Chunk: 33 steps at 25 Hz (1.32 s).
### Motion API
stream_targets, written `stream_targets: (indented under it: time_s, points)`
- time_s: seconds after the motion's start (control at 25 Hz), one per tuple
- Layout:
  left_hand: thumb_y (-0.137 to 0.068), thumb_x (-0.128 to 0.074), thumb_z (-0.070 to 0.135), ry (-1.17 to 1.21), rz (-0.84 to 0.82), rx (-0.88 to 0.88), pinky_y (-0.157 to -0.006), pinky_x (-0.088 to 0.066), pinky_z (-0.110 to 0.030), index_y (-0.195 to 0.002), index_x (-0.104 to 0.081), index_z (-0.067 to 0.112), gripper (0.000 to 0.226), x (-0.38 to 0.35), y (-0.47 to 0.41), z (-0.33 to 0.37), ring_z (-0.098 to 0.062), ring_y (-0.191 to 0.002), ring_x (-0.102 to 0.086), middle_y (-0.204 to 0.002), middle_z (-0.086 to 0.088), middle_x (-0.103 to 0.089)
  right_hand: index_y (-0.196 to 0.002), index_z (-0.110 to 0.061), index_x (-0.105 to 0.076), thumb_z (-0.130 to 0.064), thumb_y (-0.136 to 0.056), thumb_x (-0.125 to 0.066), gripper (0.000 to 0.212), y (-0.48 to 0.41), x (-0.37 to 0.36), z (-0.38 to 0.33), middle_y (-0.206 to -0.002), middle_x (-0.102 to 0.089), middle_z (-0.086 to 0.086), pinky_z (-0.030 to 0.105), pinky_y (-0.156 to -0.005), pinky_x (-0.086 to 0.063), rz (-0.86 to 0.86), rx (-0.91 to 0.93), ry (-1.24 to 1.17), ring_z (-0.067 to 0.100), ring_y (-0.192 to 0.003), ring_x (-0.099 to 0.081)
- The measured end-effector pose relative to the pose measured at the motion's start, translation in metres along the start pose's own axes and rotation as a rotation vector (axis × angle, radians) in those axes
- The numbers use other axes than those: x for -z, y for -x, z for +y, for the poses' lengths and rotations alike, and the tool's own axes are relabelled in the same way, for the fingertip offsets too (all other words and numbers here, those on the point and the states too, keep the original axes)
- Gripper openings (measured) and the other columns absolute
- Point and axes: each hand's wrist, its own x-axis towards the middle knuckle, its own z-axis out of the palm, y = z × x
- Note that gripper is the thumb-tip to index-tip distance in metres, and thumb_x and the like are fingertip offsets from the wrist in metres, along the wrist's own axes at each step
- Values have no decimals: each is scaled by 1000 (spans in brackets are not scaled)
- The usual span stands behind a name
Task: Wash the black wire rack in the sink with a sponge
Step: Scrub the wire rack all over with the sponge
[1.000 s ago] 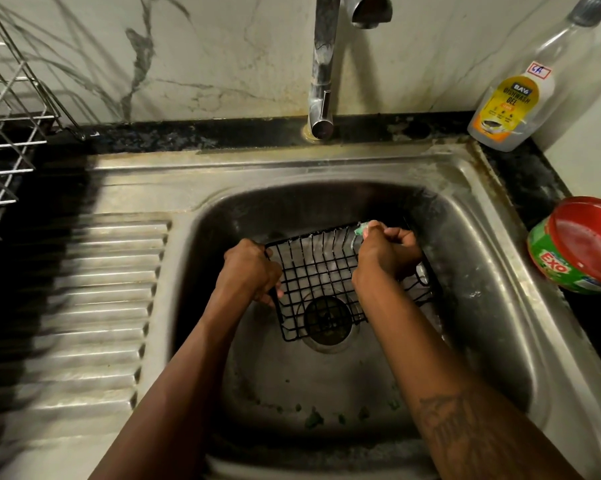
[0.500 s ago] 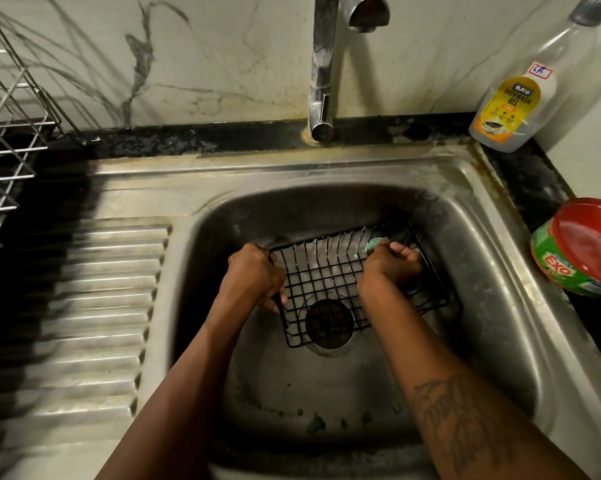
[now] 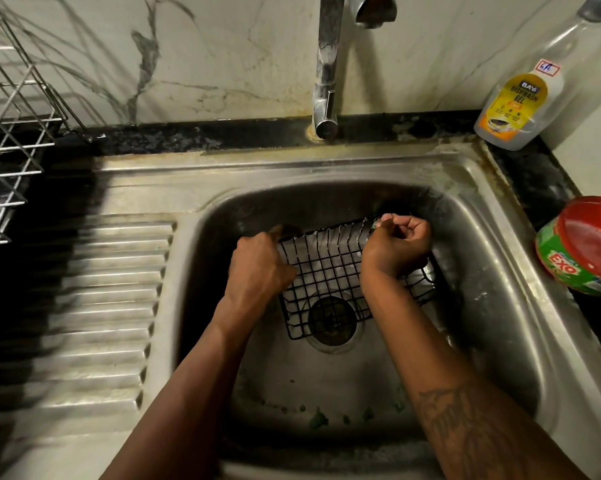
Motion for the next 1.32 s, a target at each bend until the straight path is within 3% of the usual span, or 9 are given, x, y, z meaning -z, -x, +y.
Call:
stream_targets:
  time_s: [0.16,0.32,0.44,0.56,0.68,0.84,0.96,1.12,1.32]
  points:
    - [-73,-74,3,-59,-23,-197,-102,-51,-31,-142,-57,23,74,0,-2,3,-21,-116,-64,-135,0,-64,-90,-11,-58,10,-81,-54,24,-3,5,-7,-86,-70,8,22,-66,-55,-64,220,102,11,-73,-67]
    - [-80,-70,8,-31,-5,-239,-92,-52,-26,-134,-63,27,58,-2,-2,1,-18,-104,-67,-125,1,-69,-112,-14,-70,0,-82,-57,35,-6,8,1,-114,-64,10,27,-84,-55,-289,263,426,21,-99,-64]
    - [-87,-68,41,-49,77,-134,-75,-57,-29,-105,-76,32,21,-3,-4,-4,-20,-88,-71,-93,3,-76,-110,-15,-76,-1,-82,-61,35,-1,4,9,-116,-63,11,33,-91,-54,-443,281,562,25,-101,-64]
    - [-79,-63,71,-155,151,-12,-60,-49,-30,-85,-75,23,50,-4,-4,-5,-28,-75,-70,-73,-2,-71,-102,-20,-78,-15,-86,-60,25,17,-3,12,-100,-74,0,29,-82,-58,-713,162,473,13,-86,-71]
    - [-83,-63,57,-149,69,-87,-65,-54,-32,-101,-75,32,33,-5,-4,-3,-27,-79,-70,-80,-1,-72,-95,-17,-78,-7,-92,-62,20,46,-8,14,-82,-75,-4,23,-66,-57,-1010,-71,327,3,-68,-69]
    - [-82,-66,24,-75,-88,-15,-58,-53,-25,-92,-74,18,14,-1,-6,-4,-25,-72,-71,-80,-6,-73,-100,-18,-79,-17,-85,-67,19,46,-10,13,-97,-75,-3,31,-85,-60,-894,95,374,8,-85,-72]
    - [-91,-59,15,177,-235,122,-44,-56,-26,-103,-68,12,15,0,-3,1,-19,-48,-71,-64,-10,-72,-99,-17,-79,-19,-82,-80,17,43,-5,3,-96,-69,-4,12,-72,-53,-870,239,438,-1,-78,-64]
    - [-94,-50,15,185,-276,129,-35,-45,-17,-117,-64,11,27,2,-2,6,-10,-36,-63,-57,-7,-67,-79,-20,-70,-19,-81,-83,13,63,-2,2,-76,-68,-6,33,-64,-58,-992,381,502,6,-68,-64]
    - [-93,-45,8,266,-384,239,-43,-54,-26,-141,-45,21,50,2,-4,9,-22,-49,-72,-69,-15,-73,-128,-25,-65,-9,-89,-69,42,38,1,-3,-111,-67,4,25,-68,-53,-921,609,857,20,-88,-66]
